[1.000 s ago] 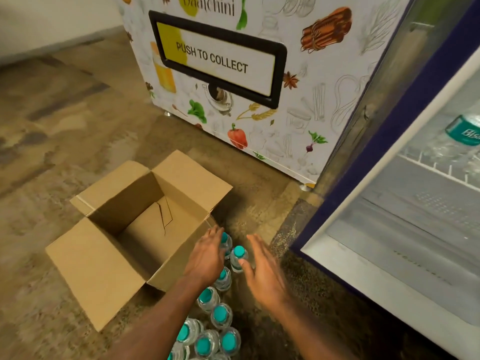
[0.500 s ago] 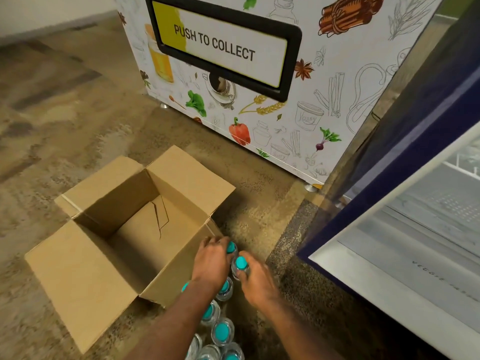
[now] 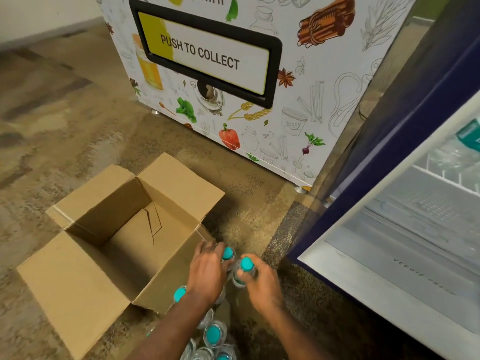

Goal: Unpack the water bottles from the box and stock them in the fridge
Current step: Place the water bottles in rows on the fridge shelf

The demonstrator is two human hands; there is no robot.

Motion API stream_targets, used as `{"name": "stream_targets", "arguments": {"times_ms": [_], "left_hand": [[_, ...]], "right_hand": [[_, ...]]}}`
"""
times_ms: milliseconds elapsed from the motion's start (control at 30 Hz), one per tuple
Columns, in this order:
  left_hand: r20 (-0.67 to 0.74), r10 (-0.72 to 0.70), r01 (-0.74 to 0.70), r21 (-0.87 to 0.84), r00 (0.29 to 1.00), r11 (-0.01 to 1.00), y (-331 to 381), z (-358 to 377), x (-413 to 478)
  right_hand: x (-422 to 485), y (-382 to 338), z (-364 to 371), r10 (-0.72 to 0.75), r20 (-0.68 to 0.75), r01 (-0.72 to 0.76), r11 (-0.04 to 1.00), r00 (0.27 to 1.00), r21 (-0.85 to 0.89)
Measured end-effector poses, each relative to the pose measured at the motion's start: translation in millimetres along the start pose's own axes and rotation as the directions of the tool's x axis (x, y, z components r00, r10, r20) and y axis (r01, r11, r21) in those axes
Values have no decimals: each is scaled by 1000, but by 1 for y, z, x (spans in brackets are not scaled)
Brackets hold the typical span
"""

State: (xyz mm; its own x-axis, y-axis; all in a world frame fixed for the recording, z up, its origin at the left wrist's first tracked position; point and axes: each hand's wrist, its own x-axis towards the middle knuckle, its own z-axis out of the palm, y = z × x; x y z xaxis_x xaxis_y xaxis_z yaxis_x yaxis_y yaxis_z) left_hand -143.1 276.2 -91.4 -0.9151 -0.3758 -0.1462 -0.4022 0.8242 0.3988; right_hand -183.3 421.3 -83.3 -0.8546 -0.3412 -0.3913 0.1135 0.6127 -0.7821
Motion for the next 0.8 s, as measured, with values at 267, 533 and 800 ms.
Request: {"name": "stream_targets", "arguments": {"times_ms": [267,533,800], "left_hand": [[-132,51,-95,-357,990,929,86,-86,-37],[-321,289,-403,-384,902,831,180,-182,-72],[-443,533,-679,-294,720,672,286,-280,-82]], "right_hand": [[-57,-45,-87,-49,-40,52,997,998,61],[-132,-90,-198,-119,-201,153,974,972,166],[-188,-145,-321,-249,-375,306,946,893,101]]}}
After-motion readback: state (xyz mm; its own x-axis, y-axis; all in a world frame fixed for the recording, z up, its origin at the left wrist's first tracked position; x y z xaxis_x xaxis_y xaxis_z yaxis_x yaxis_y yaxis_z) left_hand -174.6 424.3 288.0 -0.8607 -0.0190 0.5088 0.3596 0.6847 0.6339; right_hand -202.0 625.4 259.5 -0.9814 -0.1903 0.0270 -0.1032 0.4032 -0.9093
